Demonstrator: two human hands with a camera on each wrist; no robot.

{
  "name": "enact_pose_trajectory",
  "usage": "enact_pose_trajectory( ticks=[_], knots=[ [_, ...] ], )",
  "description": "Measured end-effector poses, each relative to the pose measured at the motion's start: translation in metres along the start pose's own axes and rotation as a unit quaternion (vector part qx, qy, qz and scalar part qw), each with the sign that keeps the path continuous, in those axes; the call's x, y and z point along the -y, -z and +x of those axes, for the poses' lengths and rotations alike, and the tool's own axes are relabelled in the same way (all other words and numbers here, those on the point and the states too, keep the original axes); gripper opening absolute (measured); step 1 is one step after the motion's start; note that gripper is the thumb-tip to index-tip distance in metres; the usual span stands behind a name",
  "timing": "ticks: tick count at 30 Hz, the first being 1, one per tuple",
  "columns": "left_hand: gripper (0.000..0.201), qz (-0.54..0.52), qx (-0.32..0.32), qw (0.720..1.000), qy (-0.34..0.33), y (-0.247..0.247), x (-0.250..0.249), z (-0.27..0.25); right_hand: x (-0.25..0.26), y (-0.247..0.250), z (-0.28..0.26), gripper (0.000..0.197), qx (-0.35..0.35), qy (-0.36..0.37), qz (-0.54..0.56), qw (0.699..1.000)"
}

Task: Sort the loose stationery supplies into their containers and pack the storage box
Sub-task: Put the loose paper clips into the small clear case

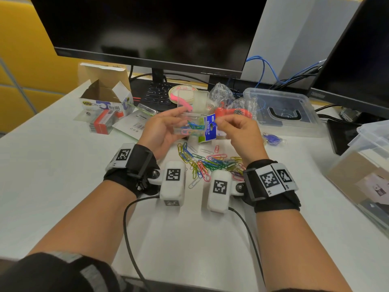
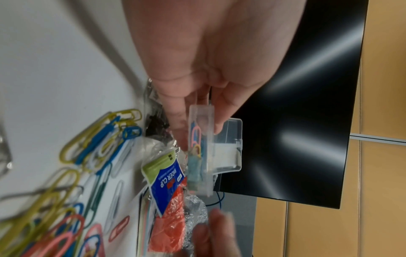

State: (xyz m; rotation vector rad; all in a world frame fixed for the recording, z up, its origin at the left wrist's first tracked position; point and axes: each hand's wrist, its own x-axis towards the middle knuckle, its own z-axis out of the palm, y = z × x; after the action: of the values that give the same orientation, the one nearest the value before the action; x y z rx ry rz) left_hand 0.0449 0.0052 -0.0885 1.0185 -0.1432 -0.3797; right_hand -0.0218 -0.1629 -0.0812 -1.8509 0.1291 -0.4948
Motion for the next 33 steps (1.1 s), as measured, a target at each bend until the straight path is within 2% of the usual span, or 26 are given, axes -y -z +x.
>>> enact_pose_trajectory(
  ticks=[2,5,8,10,15,21,27,33],
  knots=[
    [0.041,-0.003,-0.015,1.000,-0.007,0.002,0.001,0.001,-0.006,0.002,0.000,0.009,0.037,-0.049,-0.089,0.994],
    [0.041,0.000,-0.019,1.000,-0.007,0.003,0.002,0.003,-0.010,0.000,-0.003,0.022,0.129,-0.110,-0.197,0.966],
    [0.042,0.004,-0.019,1.000,-0.006,0.002,0.002,0.002,-0.006,-0.006,-0.004,0.032,0.179,-0.116,-0.279,0.936],
    [0.043,0.008,-0.020,1.000,-0.008,0.002,0.002,0.002,-0.004,-0.011,-0.003,0.030,0.188,-0.107,-0.310,0.926],
    [0.042,0.009,-0.020,1.000,-0.006,0.002,0.002,0.002,-0.004,-0.017,-0.002,0.019,0.205,-0.092,-0.317,0.921],
    [0.043,0.012,-0.019,1.000,-0.002,0.002,0.002,0.001,-0.002,-0.017,-0.002,0.021,0.198,-0.067,-0.351,0.913],
    [0.044,0.015,-0.026,1.000,-0.003,0.001,0.000,0.000,-0.002,-0.015,-0.004,0.022,0.186,-0.056,-0.331,0.924],
    [0.042,0.025,-0.028,0.999,-0.004,0.001,0.001,-0.001,0.000,-0.013,-0.008,0.017,0.237,-0.060,-0.304,0.921]
  ],
)
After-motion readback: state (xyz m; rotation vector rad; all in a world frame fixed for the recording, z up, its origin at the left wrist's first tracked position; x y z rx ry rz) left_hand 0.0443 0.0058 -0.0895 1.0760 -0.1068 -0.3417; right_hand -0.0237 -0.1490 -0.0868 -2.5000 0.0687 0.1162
